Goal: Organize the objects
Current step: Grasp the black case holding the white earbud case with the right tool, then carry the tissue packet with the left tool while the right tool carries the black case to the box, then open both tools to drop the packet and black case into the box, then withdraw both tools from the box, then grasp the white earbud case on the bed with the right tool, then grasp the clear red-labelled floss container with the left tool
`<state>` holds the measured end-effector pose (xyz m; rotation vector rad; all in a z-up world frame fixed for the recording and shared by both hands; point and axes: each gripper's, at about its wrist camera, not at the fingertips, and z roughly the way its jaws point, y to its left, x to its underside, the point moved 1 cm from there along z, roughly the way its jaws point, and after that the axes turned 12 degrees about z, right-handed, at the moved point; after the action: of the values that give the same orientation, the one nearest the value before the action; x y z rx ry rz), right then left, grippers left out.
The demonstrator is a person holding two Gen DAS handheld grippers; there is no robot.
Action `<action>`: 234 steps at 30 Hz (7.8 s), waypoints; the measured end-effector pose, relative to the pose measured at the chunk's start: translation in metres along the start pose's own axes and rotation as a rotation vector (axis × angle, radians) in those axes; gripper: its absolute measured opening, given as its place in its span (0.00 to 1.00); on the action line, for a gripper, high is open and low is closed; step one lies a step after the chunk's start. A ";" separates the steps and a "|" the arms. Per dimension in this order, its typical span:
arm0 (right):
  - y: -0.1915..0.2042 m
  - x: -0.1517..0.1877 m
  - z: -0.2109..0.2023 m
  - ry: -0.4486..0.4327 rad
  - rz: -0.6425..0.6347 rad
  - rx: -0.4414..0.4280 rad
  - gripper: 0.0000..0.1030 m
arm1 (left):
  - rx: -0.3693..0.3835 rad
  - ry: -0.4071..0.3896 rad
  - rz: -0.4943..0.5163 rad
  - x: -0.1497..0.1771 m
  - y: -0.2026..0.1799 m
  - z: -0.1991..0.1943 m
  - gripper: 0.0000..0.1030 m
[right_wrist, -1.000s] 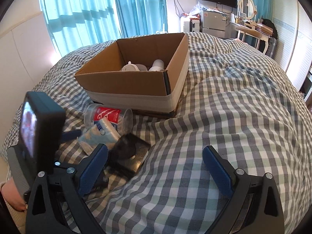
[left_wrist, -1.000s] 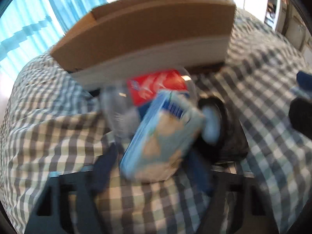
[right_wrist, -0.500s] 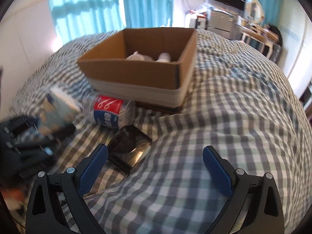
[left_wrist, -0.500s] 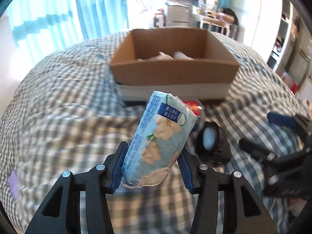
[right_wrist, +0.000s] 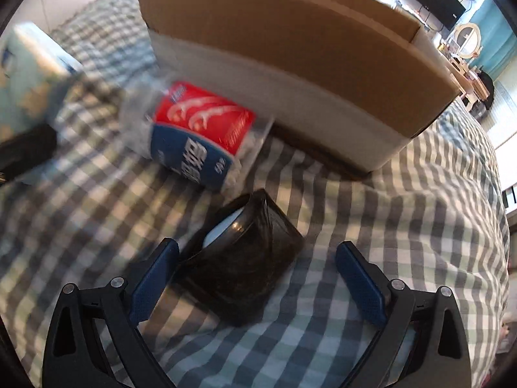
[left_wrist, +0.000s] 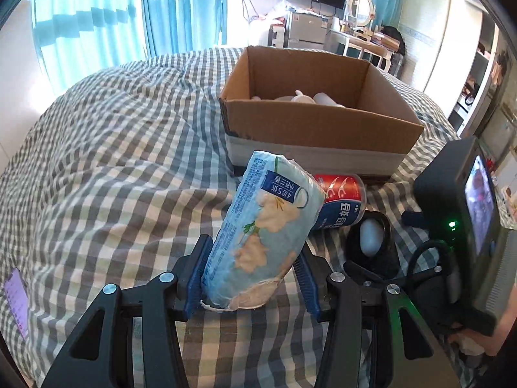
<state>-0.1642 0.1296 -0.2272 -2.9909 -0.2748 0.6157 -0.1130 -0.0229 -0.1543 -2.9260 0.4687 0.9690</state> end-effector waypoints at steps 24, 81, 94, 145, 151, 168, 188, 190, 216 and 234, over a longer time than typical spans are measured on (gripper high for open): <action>-0.033 0.014 -0.103 -0.285 0.140 -0.227 0.53 | 0.010 -0.008 0.000 0.008 -0.002 -0.011 0.50; -0.019 0.013 -0.182 -0.441 0.042 -0.176 0.30 | -0.004 -0.114 0.008 -0.015 -0.015 -0.086 0.50; -0.031 -0.012 -0.250 -0.583 0.029 -0.131 0.30 | -0.043 -0.253 0.008 -0.075 -0.013 -0.132 0.50; -0.097 -0.207 -0.047 -0.369 0.161 -0.171 0.38 | 0.066 -0.031 0.135 -0.189 -0.007 0.114 0.73; -0.102 -0.198 -0.089 -0.428 0.190 -0.171 0.53 | 0.041 -0.085 0.143 -0.189 -0.009 0.074 0.83; -0.084 -0.127 -0.254 -0.606 0.187 -0.093 0.74 | -0.044 -0.317 0.079 -0.169 0.006 -0.108 0.97; -0.035 -0.015 -0.199 -0.499 0.143 -0.099 0.95 | -0.202 -0.247 -0.039 -0.038 0.020 -0.104 1.00; -0.028 -0.008 -0.175 -0.452 0.136 -0.107 0.95 | -0.201 -0.197 -0.033 -0.025 0.018 -0.084 1.00; 0.007 0.016 -0.027 -0.079 0.070 -0.204 0.50 | -0.149 -0.033 -0.130 0.009 0.041 -0.019 1.00; -0.103 -0.026 -0.085 -0.275 0.252 -0.048 0.50 | -0.010 -0.027 0.040 -0.035 -0.055 0.033 1.00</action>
<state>-0.1706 0.2228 -0.1282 -3.0060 0.0775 1.0615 -0.1430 0.0433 -0.1647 -2.9196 0.5249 1.0169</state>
